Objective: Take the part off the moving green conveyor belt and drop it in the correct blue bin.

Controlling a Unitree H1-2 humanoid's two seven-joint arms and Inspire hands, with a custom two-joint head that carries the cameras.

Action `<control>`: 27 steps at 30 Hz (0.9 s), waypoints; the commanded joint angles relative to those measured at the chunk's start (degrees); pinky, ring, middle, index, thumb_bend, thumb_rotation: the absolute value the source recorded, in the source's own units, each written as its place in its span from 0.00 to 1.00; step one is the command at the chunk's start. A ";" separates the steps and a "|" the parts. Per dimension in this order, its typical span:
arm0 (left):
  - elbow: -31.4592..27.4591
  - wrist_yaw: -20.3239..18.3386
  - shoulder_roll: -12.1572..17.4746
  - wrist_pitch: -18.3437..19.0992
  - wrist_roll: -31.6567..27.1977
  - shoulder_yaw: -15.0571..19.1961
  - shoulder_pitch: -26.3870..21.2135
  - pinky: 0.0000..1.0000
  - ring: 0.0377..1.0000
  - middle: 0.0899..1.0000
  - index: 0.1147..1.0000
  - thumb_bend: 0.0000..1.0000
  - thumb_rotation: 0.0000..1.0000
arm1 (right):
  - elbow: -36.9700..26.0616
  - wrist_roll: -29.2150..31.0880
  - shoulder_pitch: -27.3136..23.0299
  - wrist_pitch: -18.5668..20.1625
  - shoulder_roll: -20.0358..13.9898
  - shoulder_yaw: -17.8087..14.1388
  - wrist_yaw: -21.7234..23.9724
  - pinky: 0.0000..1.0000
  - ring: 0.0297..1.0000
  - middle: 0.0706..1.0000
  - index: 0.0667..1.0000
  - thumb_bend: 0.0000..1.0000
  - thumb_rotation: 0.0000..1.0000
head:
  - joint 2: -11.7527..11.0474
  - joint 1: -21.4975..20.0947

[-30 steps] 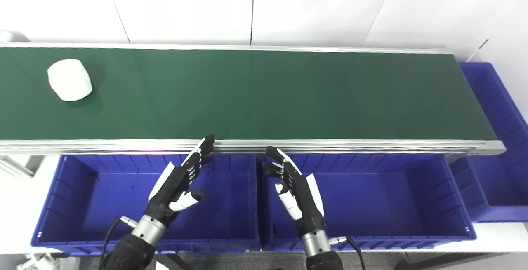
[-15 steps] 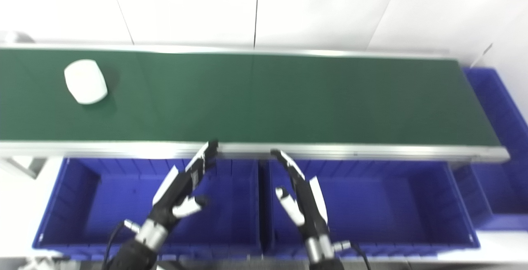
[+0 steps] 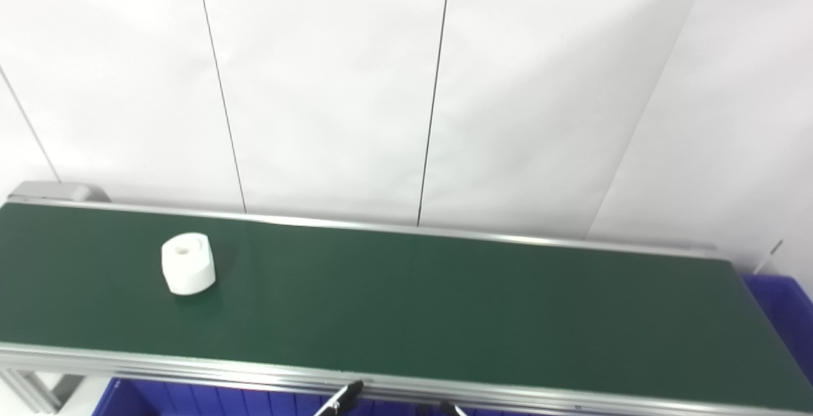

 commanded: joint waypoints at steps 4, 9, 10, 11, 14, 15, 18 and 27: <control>0.04 1.40 -0.85 -2.34 -0.20 -0.88 -1.57 0.87 0.97 0.99 0.93 1.00 0.78 | -0.46 0.90 -0.96 -3.25 -0.38 0.10 -0.91 0.98 0.93 0.91 0.86 0.82 1.00 | 0.24 1.13; 0.61 2.04 -0.88 -2.34 -0.14 -1.39 -1.97 0.86 0.96 0.99 0.92 1.00 0.78 | -0.30 1.05 -1.13 -3.25 -0.71 0.14 -0.89 0.97 0.93 0.91 0.87 0.80 1.00 | 0.28 2.46; 0.72 2.07 -0.94 -2.34 -0.23 -1.42 -2.04 0.86 0.96 0.99 0.92 1.00 0.78 | -0.24 1.16 -1.16 -3.25 -0.77 0.11 -0.78 0.96 0.93 0.91 0.87 0.80 1.00 | 0.40 2.89; 0.82 2.15 -0.97 -2.34 -0.29 -1.50 -2.13 0.86 0.96 0.99 0.92 1.00 0.78 | -0.19 1.52 -1.19 -3.25 -0.76 -0.06 -0.44 0.96 0.93 0.91 0.87 0.80 1.00 | 0.48 3.56; 0.76 2.56 -0.94 -2.34 -0.26 -1.81 -2.33 0.86 0.96 0.98 0.92 1.00 0.78 | -0.07 2.66 -1.32 -3.25 -0.70 -0.51 0.77 0.98 0.94 0.92 0.87 0.79 1.00 | 0.72 4.49; 0.59 2.67 -0.94 -2.34 -0.29 -1.88 -2.35 0.86 0.96 0.98 0.91 1.00 0.78 | -0.02 2.87 -1.38 -3.25 -0.72 -0.63 1.11 0.99 0.95 0.92 0.87 0.79 1.00 | 0.94 5.10; -0.16 2.77 -0.98 -2.34 -0.63 -1.95 -2.19 0.86 0.96 0.98 0.91 1.00 0.78 | 0.12 3.26 -1.48 -3.25 -0.69 -1.03 1.92 1.00 0.95 0.93 0.88 0.79 1.00 | 1.17 5.59; -13.06 2.45 -0.99 -2.27 -2.41 -0.59 1.71 0.83 0.94 0.97 0.90 1.00 0.77 | -0.31 3.44 -1.55 -3.25 -0.14 -1.87 3.29 1.00 0.95 0.93 0.89 0.76 1.00 | 2.44 6.01</control>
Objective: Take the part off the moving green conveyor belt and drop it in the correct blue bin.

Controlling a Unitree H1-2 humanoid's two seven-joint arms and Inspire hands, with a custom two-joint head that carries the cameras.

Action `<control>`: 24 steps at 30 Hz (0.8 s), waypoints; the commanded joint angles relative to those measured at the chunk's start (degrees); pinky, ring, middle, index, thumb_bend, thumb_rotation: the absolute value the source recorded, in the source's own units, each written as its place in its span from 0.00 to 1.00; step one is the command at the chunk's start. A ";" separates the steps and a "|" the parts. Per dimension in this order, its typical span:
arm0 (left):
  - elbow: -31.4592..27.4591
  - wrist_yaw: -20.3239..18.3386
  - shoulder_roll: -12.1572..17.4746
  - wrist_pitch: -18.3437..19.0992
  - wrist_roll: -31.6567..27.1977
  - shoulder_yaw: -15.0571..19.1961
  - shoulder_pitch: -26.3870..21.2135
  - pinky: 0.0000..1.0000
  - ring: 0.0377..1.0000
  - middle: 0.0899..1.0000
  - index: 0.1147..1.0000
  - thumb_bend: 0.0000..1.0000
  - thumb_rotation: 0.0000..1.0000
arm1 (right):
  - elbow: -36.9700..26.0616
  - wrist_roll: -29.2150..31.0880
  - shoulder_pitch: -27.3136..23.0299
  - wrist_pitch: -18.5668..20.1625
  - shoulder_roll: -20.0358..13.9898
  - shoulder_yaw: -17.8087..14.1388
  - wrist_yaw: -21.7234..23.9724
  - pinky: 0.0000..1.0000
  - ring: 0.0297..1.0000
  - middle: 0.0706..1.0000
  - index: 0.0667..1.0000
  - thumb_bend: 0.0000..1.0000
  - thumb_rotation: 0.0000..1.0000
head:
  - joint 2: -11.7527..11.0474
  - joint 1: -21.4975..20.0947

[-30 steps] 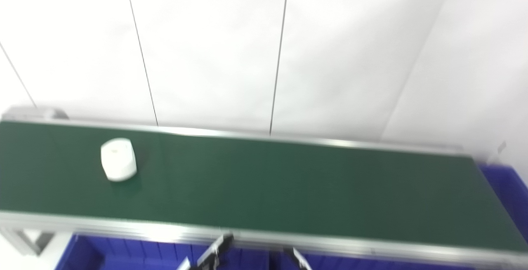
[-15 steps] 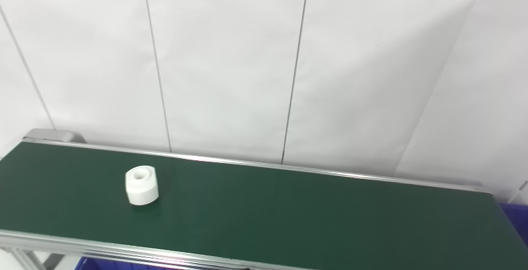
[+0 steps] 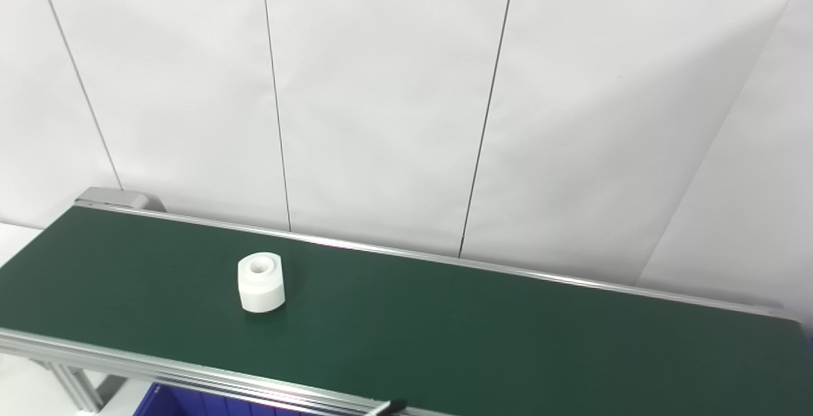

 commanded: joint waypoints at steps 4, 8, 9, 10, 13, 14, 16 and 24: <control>-8.85 1.02 -1.37 -1.99 -0.56 1.25 0.93 0.79 0.92 0.95 0.88 1.00 0.72 | -1.74 0.05 -0.58 -3.24 0.36 -0.60 0.82 1.00 0.95 0.93 0.89 0.76 1.00 | 0.82 -0.04; -14.67 2.39 -1.44 -0.82 3.11 3.59 -0.68 0.78 0.91 0.94 0.87 1.00 0.64 | -1.96 -0.66 -0.61 -3.24 0.57 -0.50 0.13 1.00 0.94 0.92 0.89 0.75 1.00 | 1.31 -0.29; -15.41 3.37 -1.19 -0.92 5.86 4.63 -1.76 0.76 0.90 0.93 0.86 1.00 0.62 | -1.94 -0.74 -0.67 -3.24 0.65 -0.46 -0.01 1.00 0.94 0.92 0.89 0.75 1.00 | 1.36 -0.30; -16.15 4.09 -0.90 -0.60 8.24 5.63 -2.81 0.74 0.89 0.93 0.86 1.00 0.60 | -1.89 -0.82 -0.77 -3.24 0.73 -0.37 -0.13 0.99 0.94 0.91 0.89 0.74 1.00 | 1.45 -0.43; -18.05 5.76 0.31 1.86 17.48 7.89 -5.75 0.76 0.90 0.94 0.90 1.00 0.58 | -1.95 -1.15 -0.92 -3.24 0.87 -0.15 -0.34 0.99 0.94 0.92 0.89 0.73 1.00 | 1.56 -0.64; -18.53 6.40 1.00 3.30 22.01 8.57 -7.37 0.76 0.90 0.94 0.90 1.00 0.58 | -1.98 -1.20 -0.96 -3.24 0.99 -0.13 -0.36 0.99 0.94 0.92 0.89 0.73 1.00 | 1.64 -0.80; -18.81 7.08 2.20 5.55 28.27 9.22 -10.15 0.79 0.92 0.95 0.91 1.00 0.59 | -2.04 -1.34 -1.01 -3.24 1.18 -0.07 -0.50 0.98 0.93 0.92 0.89 0.74 1.00 | 1.70 -0.92; -12.93 9.12 6.95 13.75 42.08 9.35 -22.20 0.77 0.92 0.94 0.90 1.00 0.47 | -2.31 -2.25 -0.94 -3.24 1.45 0.88 -1.80 0.97 0.93 0.91 0.89 0.76 1.00 | 1.96 -1.79</control>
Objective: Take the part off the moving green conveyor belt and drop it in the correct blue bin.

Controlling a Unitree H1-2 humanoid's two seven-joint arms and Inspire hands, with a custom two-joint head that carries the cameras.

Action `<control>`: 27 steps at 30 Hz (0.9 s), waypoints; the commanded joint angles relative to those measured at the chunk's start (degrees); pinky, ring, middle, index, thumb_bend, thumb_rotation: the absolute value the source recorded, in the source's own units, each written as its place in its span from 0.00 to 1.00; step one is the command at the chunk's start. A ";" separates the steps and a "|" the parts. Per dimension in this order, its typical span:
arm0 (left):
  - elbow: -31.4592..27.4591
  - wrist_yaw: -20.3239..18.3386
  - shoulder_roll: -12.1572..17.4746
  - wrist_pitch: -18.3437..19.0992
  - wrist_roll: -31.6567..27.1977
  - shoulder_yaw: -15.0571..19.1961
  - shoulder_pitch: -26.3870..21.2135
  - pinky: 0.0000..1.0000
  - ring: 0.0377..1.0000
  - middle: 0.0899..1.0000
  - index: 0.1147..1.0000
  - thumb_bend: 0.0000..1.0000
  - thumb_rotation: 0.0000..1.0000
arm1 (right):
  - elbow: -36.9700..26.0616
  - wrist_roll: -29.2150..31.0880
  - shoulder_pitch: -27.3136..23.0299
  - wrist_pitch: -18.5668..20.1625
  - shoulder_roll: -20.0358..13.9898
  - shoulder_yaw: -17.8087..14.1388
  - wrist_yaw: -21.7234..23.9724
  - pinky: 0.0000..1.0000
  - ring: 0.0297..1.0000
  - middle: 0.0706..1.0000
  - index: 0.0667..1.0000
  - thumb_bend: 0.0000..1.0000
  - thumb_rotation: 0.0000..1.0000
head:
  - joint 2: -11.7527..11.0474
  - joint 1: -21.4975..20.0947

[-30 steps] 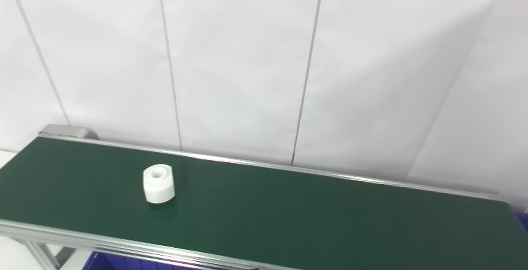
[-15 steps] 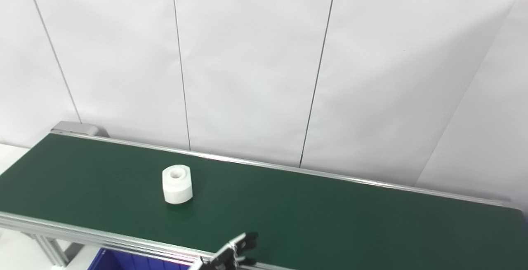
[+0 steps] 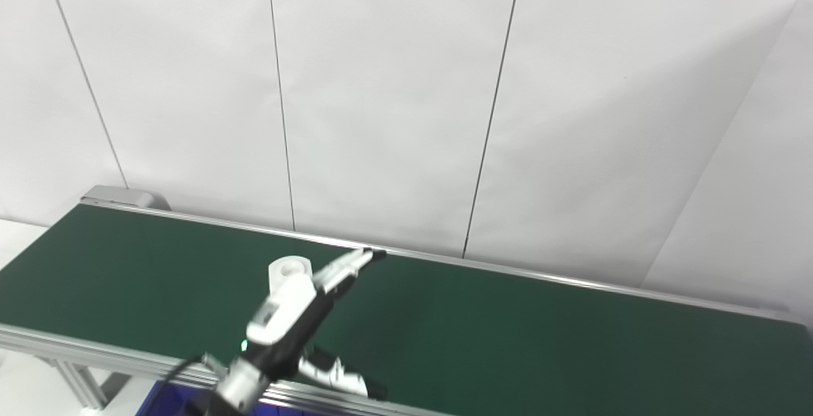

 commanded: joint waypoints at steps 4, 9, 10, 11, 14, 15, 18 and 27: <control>4.90 2.57 2.20 3.96 2.54 0.44 -7.46 0.77 0.92 0.95 0.88 1.00 0.42 | -2.29 -0.06 -0.47 -3.24 0.24 0.44 -0.70 0.97 0.93 0.91 0.89 0.78 1.00 | 0.16 -0.15; 10.78 3.41 3.86 6.41 3.80 -0.54 -12.28 0.81 0.93 0.95 0.88 1.00 0.41 | -2.42 -0.06 -0.35 -3.24 0.39 0.64 -0.77 0.97 0.92 0.91 0.88 0.80 1.00 | 0.19 -0.56; 11.84 3.54 4.10 7.08 4.18 -0.86 -13.18 0.82 0.93 0.95 0.88 1.00 0.41 | -2.48 -0.11 -0.30 -3.24 0.42 0.67 -0.81 0.96 0.92 0.91 0.88 0.81 1.00 | 0.21 -0.59; 13.42 4.03 4.37 7.64 4.75 -1.29 -14.36 0.83 0.94 0.95 0.88 1.00 0.41 | -2.48 -0.19 -0.28 -3.24 0.43 0.73 -0.93 0.96 0.92 0.91 0.88 0.82 1.00 | 0.21 -0.64; 18.11 5.24 5.11 9.15 6.44 -2.82 -17.80 0.83 0.92 0.94 0.88 1.00 0.42 | -2.61 -0.11 -0.20 -3.24 0.51 0.84 -0.94 0.96 0.92 0.91 0.88 0.81 1.00 | 0.27 -0.81; 19.45 5.12 5.28 9.84 6.95 -3.33 -18.82 0.83 0.92 0.94 0.88 1.00 0.43 | -2.72 -0.16 -0.15 -3.24 0.54 0.89 -0.99 0.96 0.92 0.91 0.88 0.81 1.00 | 0.36 -0.96; 22.92 4.52 5.77 12.14 8.12 -5.11 -21.42 0.85 0.94 0.95 0.89 1.00 0.45 | -2.96 -0.50 -0.06 -3.24 0.56 1.17 -1.33 0.95 0.92 0.91 0.88 0.81 1.00 | 0.48 -1.17; 35.83 5.54 5.96 13.79 7.11 -9.74 -26.58 0.82 0.93 0.93 0.88 1.00 0.47 | -3.89 -0.86 0.51 -3.24 0.94 1.64 -1.83 0.94 0.91 0.90 0.87 0.82 1.00 | 1.31 -2.12</control>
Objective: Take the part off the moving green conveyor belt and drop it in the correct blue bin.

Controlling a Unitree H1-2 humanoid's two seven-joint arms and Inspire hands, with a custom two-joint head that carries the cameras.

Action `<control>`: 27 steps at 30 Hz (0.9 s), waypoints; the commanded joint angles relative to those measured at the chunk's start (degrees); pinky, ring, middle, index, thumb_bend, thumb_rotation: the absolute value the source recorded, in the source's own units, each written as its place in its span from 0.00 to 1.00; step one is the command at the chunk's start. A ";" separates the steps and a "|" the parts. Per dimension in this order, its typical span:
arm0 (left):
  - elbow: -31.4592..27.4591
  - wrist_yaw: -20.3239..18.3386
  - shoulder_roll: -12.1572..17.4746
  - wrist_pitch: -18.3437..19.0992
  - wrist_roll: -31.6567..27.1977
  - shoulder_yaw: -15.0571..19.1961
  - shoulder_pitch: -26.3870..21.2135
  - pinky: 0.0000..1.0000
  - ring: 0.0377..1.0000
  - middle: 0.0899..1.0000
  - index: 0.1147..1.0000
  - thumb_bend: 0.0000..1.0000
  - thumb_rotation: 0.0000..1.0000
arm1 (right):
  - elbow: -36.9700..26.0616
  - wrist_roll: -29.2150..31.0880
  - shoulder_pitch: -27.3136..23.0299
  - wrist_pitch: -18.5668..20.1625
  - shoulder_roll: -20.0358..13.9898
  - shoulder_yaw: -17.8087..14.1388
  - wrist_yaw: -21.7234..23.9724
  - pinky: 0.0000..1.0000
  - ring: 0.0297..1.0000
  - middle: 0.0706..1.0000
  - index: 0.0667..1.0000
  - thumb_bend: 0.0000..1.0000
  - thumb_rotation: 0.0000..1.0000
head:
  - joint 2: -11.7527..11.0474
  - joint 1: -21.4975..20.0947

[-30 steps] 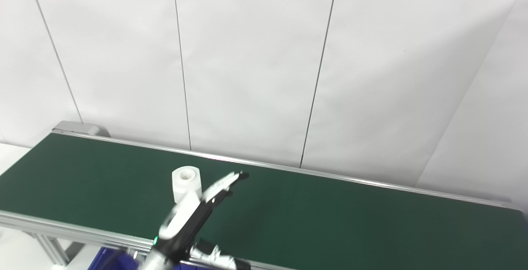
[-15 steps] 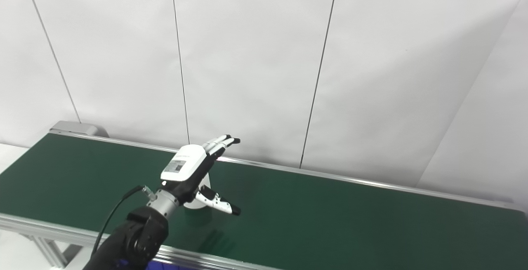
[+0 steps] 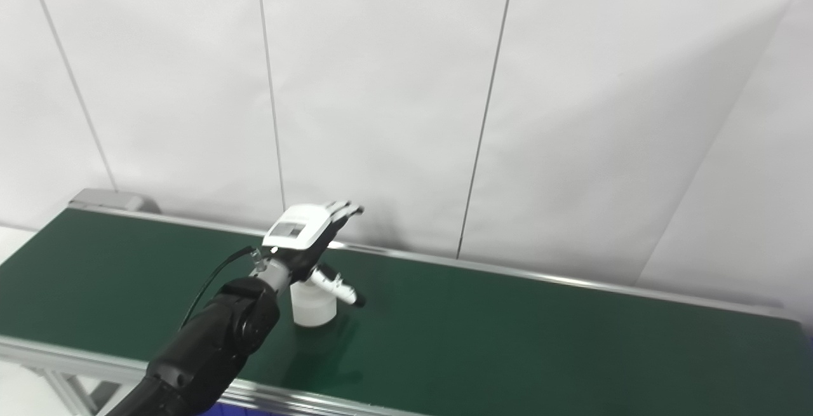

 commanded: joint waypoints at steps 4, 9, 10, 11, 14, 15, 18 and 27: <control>3.62 0.50 0.26 -0.06 -1.02 -2.96 -3.25 0.82 0.94 0.93 0.88 1.00 0.49 | -2.59 -1.33 -0.49 -3.23 0.38 0.57 -1.32 0.92 0.90 0.90 0.86 0.82 1.00 | 0.49 -0.06; 3.53 -3.92 0.70 1.53 -2.35 -5.20 -2.59 0.83 0.96 0.94 0.89 1.00 0.49 | -3.20 -1.33 -0.25 -3.23 0.56 0.63 -1.48 0.91 0.89 0.89 0.87 0.81 1.00 | 1.11 -0.33; 3.42 -5.13 0.89 1.91 -2.44 -5.73 -2.56 0.83 0.96 0.95 0.89 1.00 0.48 | -3.21 -1.35 -0.26 -3.23 0.54 0.66 -1.53 0.91 0.89 0.89 0.87 0.81 1.00 | 1.11 -0.33; 3.27 -6.45 1.06 2.31 -2.59 -6.16 -2.59 0.82 0.96 0.94 0.89 1.00 0.48 | -3.26 -1.29 -0.27 -3.23 0.52 0.67 -1.49 0.91 0.89 0.90 0.87 0.81 1.00 | 1.30 -0.27; 2.62 -10.66 1.57 3.45 -3.60 -6.95 -2.85 0.80 0.95 0.94 0.88 1.00 0.48 | -3.46 -1.03 -0.22 -3.23 0.53 0.61 -1.22 0.91 0.89 0.89 0.86 0.80 1.00 | 1.31 -0.20; 2.44 -11.62 1.66 3.77 -3.78 -7.17 -2.98 0.78 0.94 0.93 0.88 1.00 0.47 | -3.46 -0.93 -0.21 -3.23 0.55 0.56 -1.12 0.91 0.89 0.89 0.87 0.81 1.00 | 1.40 -0.22; 2.63 -12.32 1.57 4.15 -3.91 -7.80 -3.28 0.74 0.92 0.92 0.87 1.00 0.46 | -3.48 -0.85 -0.20 -3.23 0.55 0.54 -1.01 0.90 0.88 0.89 0.87 0.80 1.00 | 1.49 -0.27; 12.71 14.92 -2.69 -7.32 -7.20 -4.93 -1.66 0.39 0.43 0.47 0.50 0.58 0.01 | -4.52 -1.35 0.39 -3.23 0.57 0.59 -1.25 0.91 0.88 0.89 0.87 0.79 1.00 | 2.07 -0.60</control>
